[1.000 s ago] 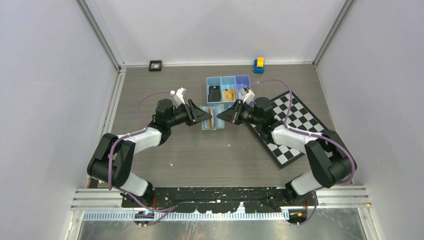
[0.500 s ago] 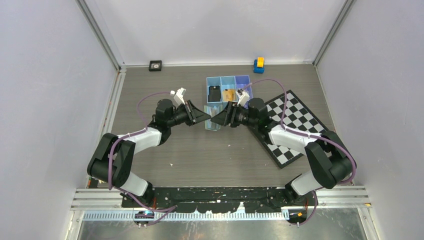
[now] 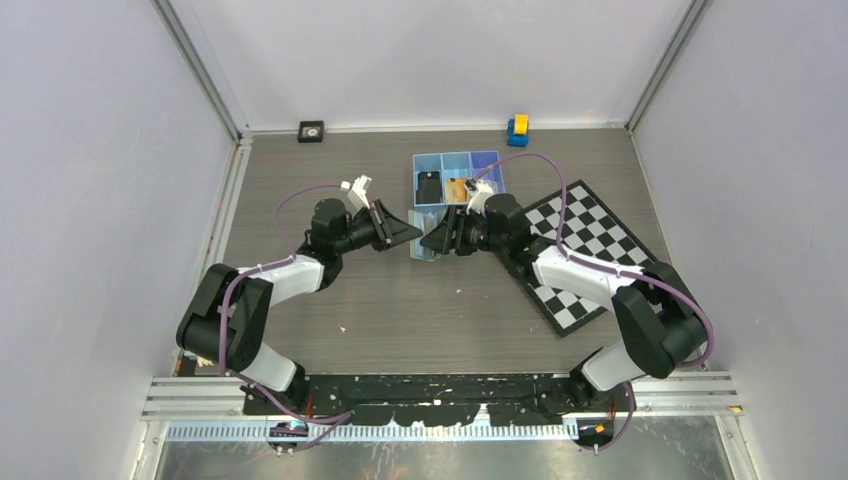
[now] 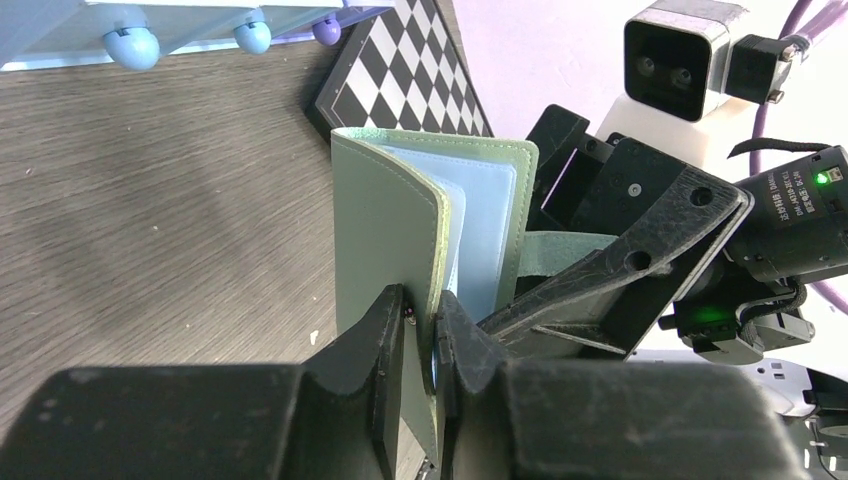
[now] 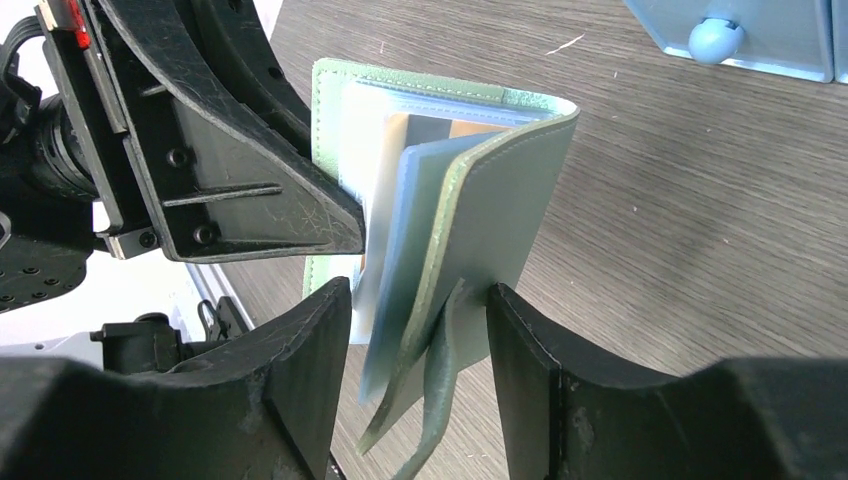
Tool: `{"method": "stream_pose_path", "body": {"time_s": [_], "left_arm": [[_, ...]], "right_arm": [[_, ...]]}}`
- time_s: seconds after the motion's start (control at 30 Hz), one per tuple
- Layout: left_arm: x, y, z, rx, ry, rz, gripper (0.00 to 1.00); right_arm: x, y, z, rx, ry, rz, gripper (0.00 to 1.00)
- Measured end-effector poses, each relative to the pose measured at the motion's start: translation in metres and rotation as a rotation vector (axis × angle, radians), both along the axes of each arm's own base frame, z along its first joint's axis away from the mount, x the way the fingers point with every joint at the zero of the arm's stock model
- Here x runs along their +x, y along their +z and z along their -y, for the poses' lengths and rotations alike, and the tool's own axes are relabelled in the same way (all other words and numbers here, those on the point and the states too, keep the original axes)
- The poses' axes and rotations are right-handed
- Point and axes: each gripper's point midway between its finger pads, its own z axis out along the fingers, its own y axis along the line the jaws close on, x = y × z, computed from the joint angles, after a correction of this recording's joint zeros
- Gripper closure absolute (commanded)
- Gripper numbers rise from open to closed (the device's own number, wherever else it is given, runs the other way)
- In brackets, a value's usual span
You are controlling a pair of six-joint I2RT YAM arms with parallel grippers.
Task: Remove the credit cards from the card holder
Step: Remove the credit card from the card holder.
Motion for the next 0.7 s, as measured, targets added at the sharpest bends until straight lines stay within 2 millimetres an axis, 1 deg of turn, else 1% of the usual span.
{"method": "stream_pose_path", "body": {"time_s": [0.13, 0.2, 0.27, 0.33, 0.4, 0.47, 0.57, 0.7], "left_arm": [[0.0007, -0.002, 0.0003, 0.0, 0.0, -0.005, 0.87], [0.0006, -0.0027, 0.0005, 0.0, 0.0, -0.007, 0.84], [0.0007, -0.0027, 0.0006, 0.0, 0.0, -0.007, 0.81], [0.0008, -0.0028, 0.0008, 0.0, 0.0, -0.005, 0.76], [0.0009, -0.0028, 0.0008, -0.001, 0.0, -0.006, 0.7], [0.0008, -0.0021, 0.0012, -0.003, -0.001, -0.004, 0.67], [0.0007, -0.0013, 0.0016, -0.005, -0.002, -0.002, 0.67], [0.001, -0.0002, 0.0019, -0.007, -0.002, 0.004, 0.68]], "right_arm": [[0.0008, -0.0033, -0.0008, -0.017, -0.002, -0.004, 0.4], [0.001, -0.0046, -0.0009, -0.023, -0.003, -0.007, 0.5], [0.0014, -0.0052, -0.0004, -0.028, -0.005, -0.006, 0.58], [0.0008, -0.0054, -0.0007, -0.029, -0.003, -0.009, 0.68], [-0.0006, -0.0054, -0.002, -0.029, 0.002, -0.008, 0.73], [-0.0012, -0.006, -0.0021, -0.03, 0.003, -0.011, 0.79], [-0.0018, -0.0061, -0.0025, -0.028, 0.004, -0.015, 0.87], [-0.0014, -0.0061, -0.0021, -0.027, 0.001, -0.018, 0.95]]}}
